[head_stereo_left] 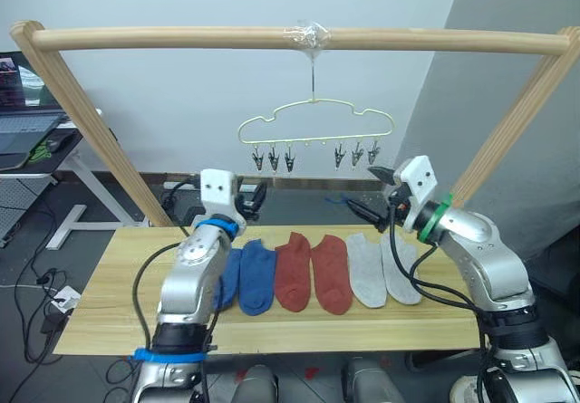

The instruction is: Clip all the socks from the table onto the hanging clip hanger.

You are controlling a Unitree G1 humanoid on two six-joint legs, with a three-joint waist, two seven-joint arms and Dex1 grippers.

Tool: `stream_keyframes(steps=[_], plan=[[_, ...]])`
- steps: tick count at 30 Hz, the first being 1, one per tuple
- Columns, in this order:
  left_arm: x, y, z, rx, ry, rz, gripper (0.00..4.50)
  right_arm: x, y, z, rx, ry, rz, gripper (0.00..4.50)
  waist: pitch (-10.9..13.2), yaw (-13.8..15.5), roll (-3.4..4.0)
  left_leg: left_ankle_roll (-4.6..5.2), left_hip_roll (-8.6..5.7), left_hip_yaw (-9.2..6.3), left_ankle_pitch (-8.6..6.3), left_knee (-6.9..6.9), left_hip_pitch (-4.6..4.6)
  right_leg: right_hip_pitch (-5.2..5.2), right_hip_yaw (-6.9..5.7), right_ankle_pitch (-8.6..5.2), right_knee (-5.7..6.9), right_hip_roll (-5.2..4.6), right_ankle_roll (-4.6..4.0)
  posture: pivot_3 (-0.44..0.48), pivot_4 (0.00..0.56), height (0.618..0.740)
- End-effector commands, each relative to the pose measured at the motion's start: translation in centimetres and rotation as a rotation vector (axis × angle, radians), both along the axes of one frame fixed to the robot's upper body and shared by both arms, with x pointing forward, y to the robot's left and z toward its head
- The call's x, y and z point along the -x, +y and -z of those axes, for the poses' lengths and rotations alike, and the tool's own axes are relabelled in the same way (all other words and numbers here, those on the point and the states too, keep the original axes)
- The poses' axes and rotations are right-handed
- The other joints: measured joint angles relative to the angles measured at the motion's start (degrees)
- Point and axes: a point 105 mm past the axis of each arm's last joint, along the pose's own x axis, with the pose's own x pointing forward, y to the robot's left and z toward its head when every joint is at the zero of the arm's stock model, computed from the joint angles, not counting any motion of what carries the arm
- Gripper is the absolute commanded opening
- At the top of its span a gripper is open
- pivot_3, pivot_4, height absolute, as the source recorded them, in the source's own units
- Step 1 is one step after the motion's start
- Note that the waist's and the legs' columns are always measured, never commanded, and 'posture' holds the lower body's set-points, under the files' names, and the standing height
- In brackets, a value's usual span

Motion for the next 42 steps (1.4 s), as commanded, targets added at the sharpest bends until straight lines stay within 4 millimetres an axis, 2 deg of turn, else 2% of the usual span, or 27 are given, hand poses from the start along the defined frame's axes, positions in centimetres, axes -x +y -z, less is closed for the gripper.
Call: stream_keyframes(steps=[1,6,12,19,26,32,37,42], plan=[[-1.3,-0.2,-1.7,-0.008,-0.08,-0.044,2.75,0.5,1.2,-1.2,-0.002,-0.032,-0.045,4.5,0.26,0.01,-0.02,0.0,-0.01,0.0,-0.01,0.0,-0.01,0.0,0.01,0.0,0.0,0.0,0.0,-0.002,0.14,0.74],[-2.4,-0.9,-1.9,-0.019,-0.113,-0.076,2.75,0.8,2.2,-1.9,-0.015,-0.036,-0.077,4.5,1.24,-0.02,-0.02,-0.01,-0.02,-0.01,0.0,-0.01,-0.05,-0.03,0.01,0.01,-0.01,-0.01,0.02,-0.015,0.156,0.74],[-3.1,-1.1,-2.1,-0.024,-0.138,-0.117,2.75,0.9,2.4,-2.7,-0.02,-0.039,-0.084,4.5,1.65,-0.09,-0.05,-0.01,-0.02,-0.03,-0.01,-0.02,-0.09,-0.04,0.0,0.12,-0.03,-0.01,0.21,-0.029,0.166,0.74],[-4.1,-0.6,-2.6,-0.015,-0.171,-0.198,2.75,1.2,2.1,-3.0,0.003,-0.043,-0.086,4.5,2.41,-0.25,-0.22,-0.01,-0.01,-0.04,-0.01,-0.01,-0.09,-0.05,-0.01,0.12,-0.02,-0.01,0.21,-0.046,0.174,0.74],[-4.6,-0.3,-2.4,-0.018,-0.171,-0.196,2.75,1.2,2.0,-3.3,0.01,-0.045,-0.082,4.5,2.84,-0.45,-0.24,-0.01,-0.02,-0.03,-0.01,-0.02,-0.15,-0.08,-0.01,0.16,-0.05,-0.02,0.28,-0.055,0.179,0.74],[-5.5,-1.2,-2.7,-0.045,-0.188,-0.182,2.75,1.1,2.0,-3.5,0.009,-0.042,-0.077,4.5,2.93,-0.58,-0.24,-0.02,-0.02,-0.03,-0.01,-0.02,-0.17,-0.12,-0.01,0.16,-0.04,-0.01,0.28,-0.062,0.18,0.74],[-5.6,-1.8,-3.5,-0.043,-0.221,-0.183,2.75,1.1,1.9,-3.6,0.01,-0.042,-0.075,4.5,2.95,-0.73,-0.23,-0.03,-0.02,-0.03,-0.02,-0.05,-0.25,-0.19,-0.01,0.19,-0.08,-0.02,0.34,-0.068,0.181,0.74],[-5.5,-1.2,-4.5,-0.033,-0.257,-0.277,2.75,1.1,1.8,-3.6,0.015,-0.044,-0.069,4.5,3.01,-1.18,-0.24,-0.03,-0.02,-0.03,-0.02,-0.06,-0.27,-0.22,-0.01,0.2,-0.07,-0.02,0.37,-0.073,0.179,0.74]])
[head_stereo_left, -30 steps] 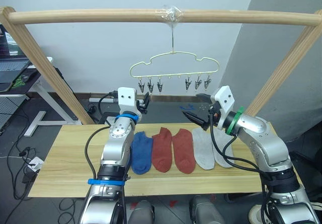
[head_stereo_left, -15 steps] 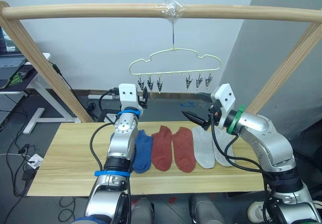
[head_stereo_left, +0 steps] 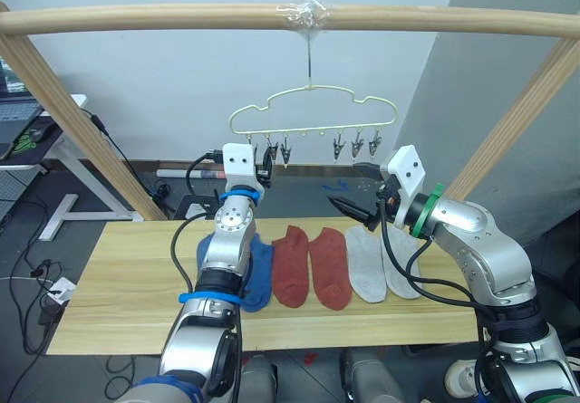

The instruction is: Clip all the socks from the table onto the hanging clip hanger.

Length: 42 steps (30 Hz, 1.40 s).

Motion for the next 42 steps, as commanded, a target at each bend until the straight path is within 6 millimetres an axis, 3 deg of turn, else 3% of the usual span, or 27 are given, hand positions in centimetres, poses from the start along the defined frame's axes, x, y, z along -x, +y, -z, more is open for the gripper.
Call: stream_keyframes(steps=[1,23,29,33,42], plan=[[0.1,0.1,-3.1,-0.005,-0.113,-0.053,2.75,0.3,-0.2,-1.9,-0.016,-0.07,-0.003,4.5,0.02,-0.21,0.0,0.0,0.0,0.0,0.0,0.0,0.0,0.0,0.0,0.0,0.0,0.0,0.0,-0.073,0.179,0.74],[0.1,-0.4,-4.0,-0.016,-0.137,-0.032,2.75,0.2,-0.4,-2.1,-0.02,-0.066,0.011,4.5,0.07,-0.39,-0.02,-0.01,0.0,0.0,0.0,-0.02,-0.05,-0.05,0.0,0.0,-0.01,0.0,0.01,-0.076,0.174,0.74],[0.2,-0.4,-3.9,-0.018,-0.135,-0.027,0.95,0.1,-0.5,-2.1,-0.021,-0.064,0.014,4.5,0.08,-0.39,-0.02,-0.01,0.0,0.0,0.0,-0.02,-0.05,-0.05,0.0,0.0,-0.01,0.0,0.01,-0.076,0.174,0.74],[0.2,-0.4,-3.8,-0.02,-0.134,-0.03,0.17,0.1,-0.5,-2.1,-0.022,-0.064,0.014,4.5,0.08,-0.39,-0.02,-0.01,0.0,0.0,0.0,-0.02,-0.05,-0.05,0.0,0.0,-0.01,0.0,0.01,-0.074,0.176,0.74],[0.3,0.1,-3.6,-0.04,-0.112,-0.017,0.02,0.0,-0.3,-2.1,-0.03,-0.058,0.012,4.5,0.11,-0.4,-0.03,-0.01,0.0,0.0,0.0,-0.02,-0.05,-0.05,0.0,0.0,-0.01,0.0,0.01,-0.065,0.181,0.74]])
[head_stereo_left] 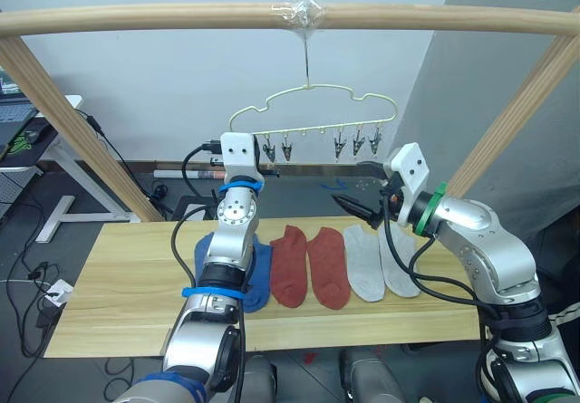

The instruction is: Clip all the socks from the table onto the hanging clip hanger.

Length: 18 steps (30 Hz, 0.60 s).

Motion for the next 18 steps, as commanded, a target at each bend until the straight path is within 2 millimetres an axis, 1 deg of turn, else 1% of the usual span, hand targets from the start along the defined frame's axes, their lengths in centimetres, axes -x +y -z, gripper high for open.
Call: stream_keyframes(steps=[1,4,6,7,8,10,13,15,16,18], plan=[[0.3,0.3,-1.2,-0.037,-0.031,0.03,0.02,0.3,0.2,-1.8,-0.032,-0.06,-0.008,4.5,0.03,-0.03,-0.01,0.0,0.0,0.0,0.0,0.0,0.0,0.0,0.0,0.0,0.0,0.0,0.0,-0.065,0.181,0.74],[0.5,0.7,-0.7,-0.008,0.027,0.128,0.02,0.3,0.1,-0.9,-0.026,-0.032,0.013,4.5,0.08,-0.11,0.01,0.0,0.0,0.0,0.0,-0.01,0.0,-0.02,0.0,0.0,0.02,0.0,0.0,-0.065,0.181,0.74],[0.8,1.2,-0.5,0.035,0.072,0.215,0.02,0.3,-0.4,0.8,0.001,0.0,0.048,4.5,0.09,-0.13,0.01,0.0,0.0,0.0,0.0,-0.01,0.01,-0.02,0.0,0.0,0.03,0.0,-0.01,-0.049,0.183,0.74],[1.0,1.6,-0.5,0.057,0.103,0.264,0.02,0.3,-1.0,2.0,0.026,0.026,0.083,4.5,0.09,-0.13,0.01,0.0,0.01,-0.01,0.0,-0.02,0.01,-0.02,-0.01,-0.01,0.04,0.0,-0.02,-0.037,0.185,0.74],[1.3,1.8,-0.5,0.072,0.124,0.3,0.02,0.3,-1.4,2.9,0.044,0.043,0.107,4.5,0.1,-0.13,0.02,0.0,0.01,-0.02,0.0,-0.03,0.0,-0.02,-0.01,-0.02,0.03,0.0,-0.03,-0.037,0.185,0.74],[1.8,2.3,-0.5,0.108,0.178,0.376,0.02,0.0,-3.0,5.2,0.106,0.085,0.182,4.5,0.18,-0.1,0.02,-0.01,0.01,0.0,0.0,-0.04,0.0,-0.03,0.0,-0.03,0.04,0.0,-0.03,-0.024,0.188,0.74],[2.5,2.5,-0.6,0.132,0.238,0.456,0.02,-0.1,-4.2,6.8,0.124,0.123,0.24,4.5,0.39,-0.24,0.06,0.0,0.01,0.03,0.0,-0.02,0.04,-0.03,0.02,-0.08,0.07,0.0,-0.13,-0.024,0.188,0.74],[3.2,2.4,-0.3,0.21,0.312,0.549,0.02,-0.2,-5.8,8.9,0.165,0.156,0.289,4.5,0.47,-0.3,0.01,0.0,0.02,0.02,0.0,-0.02,0.08,-0.03,0.02,-0.13,0.12,0.01,-0.21,-0.002,0.19,0.74],[3.6,2.5,-0.3,0.287,0.363,0.606,0.02,-0.3,-6.9,10.2,0.188,0.187,0.325,4.5,0.5,-0.31,-0.01,0.0,0.03,0.01,0.0,-0.02,0.1,-0.02,0.01,-0.15,0.13,0.01,-0.23,-0.002,0.19,0.74],[4.1,2.6,-0.5,0.364,0.427,0.664,0.02,-0.5,-8.4,11.8,0.218,0.225,0.376,4.5,0.56,-0.36,-0.06,0.0,0.03,0.02,0.0,-0.01,0.1,-0.01,0.01,-0.19,0.12,0.01,-0.32,0.004,0.189,0.74]])
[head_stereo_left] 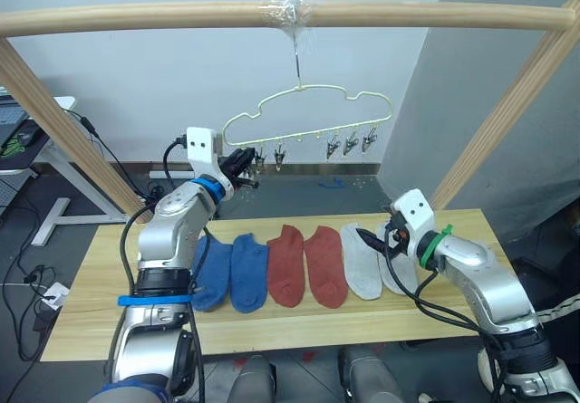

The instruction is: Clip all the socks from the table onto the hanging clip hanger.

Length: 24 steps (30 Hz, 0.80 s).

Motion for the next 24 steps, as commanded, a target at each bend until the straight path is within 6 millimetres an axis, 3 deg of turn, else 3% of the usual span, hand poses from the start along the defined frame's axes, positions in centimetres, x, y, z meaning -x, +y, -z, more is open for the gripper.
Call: stream_keyframes(steps=[1,10,18,21,24], plan=[[1.0,0.4,-0.6,0.142,0.138,0.102,0.02,-0.7,-3.1,1.9,0.052,0.022,0.101,4.5,0.12,-0.1,-0.06,0.0,0.0,0.0,0.0,0.0,0.0,0.0,0.0,-0.01,0.0,0.0,-0.02,0.004,0.189,0.74],[1.9,-0.8,-2.2,0.293,0.241,0.224,0.02,-2.2,-5.6,6.1,0.098,0.132,0.162,4.5,0.55,-0.42,-0.07,-0.01,0.0,0.0,0.0,-0.02,-0.01,0.0,0.0,0.14,-0.01,0.0,0.25,-0.002,0.188,0.74],[2.0,-1.1,-1.6,0.219,0.232,0.215,0.02,-4.3,-4.5,6.9,0.061,0.145,0.164,4.5,0.73,-0.69,-0.09,-0.02,-0.02,0.0,0.01,-0.01,-0.03,0.0,0.01,0.16,-0.01,-0.01,0.26,-0.002,0.187,0.74],[2.4,-1.3,-1.9,0.233,0.235,0.241,0.02,-3.9,-5.0,9.0,0.066,0.252,0.191,4.5,0.73,-0.74,-0.09,-0.03,-0.02,-0.01,0.0,-0.01,-0.04,0.0,0.01,0.16,-0.02,-0.01,0.26,-0.002,0.187,0.74],[2.6,-1.0,-1.5,0.192,0.235,0.235,0.02,-3.0,-6.2,10.6,0.107,0.334,0.219,3.89,0.73,-0.91,-0.08,-0.02,-0.02,-0.01,0.0,-0.01,-0.02,0.03,0.01,0.16,-0.01,-0.01,0.26,-0.002,0.187,0.74]])
